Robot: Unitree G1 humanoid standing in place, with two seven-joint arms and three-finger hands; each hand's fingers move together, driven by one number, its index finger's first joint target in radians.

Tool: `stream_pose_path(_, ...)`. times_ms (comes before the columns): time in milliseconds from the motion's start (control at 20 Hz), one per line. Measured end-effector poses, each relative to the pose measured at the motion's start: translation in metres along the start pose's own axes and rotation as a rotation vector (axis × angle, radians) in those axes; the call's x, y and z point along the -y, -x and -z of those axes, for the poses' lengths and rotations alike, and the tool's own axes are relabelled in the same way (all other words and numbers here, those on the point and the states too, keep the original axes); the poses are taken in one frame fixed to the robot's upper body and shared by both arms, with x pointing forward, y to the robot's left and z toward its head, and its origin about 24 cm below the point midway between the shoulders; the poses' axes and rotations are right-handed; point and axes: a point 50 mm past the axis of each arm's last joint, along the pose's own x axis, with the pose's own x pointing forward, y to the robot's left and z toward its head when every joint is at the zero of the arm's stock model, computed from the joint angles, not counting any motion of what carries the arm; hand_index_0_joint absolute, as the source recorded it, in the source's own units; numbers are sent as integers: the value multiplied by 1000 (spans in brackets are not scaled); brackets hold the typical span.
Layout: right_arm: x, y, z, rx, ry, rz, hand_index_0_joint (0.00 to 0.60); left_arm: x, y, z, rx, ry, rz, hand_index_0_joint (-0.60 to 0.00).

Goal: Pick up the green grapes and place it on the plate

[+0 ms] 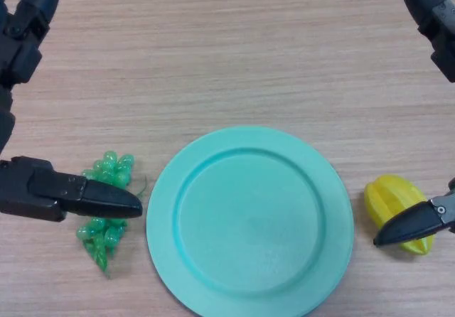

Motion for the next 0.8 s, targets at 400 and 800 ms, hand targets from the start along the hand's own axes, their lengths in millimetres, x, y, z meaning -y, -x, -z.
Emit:
stream_pose_path(400, -1, 0, 1, -8, -12, -20, 0, 1, 0, 1, -2, 9, 5, 0)
stream_pose_path(800, 4, 1, 1, 6, 12, 12, 0, -8, 6, 31, -71, -54, -19, 0)
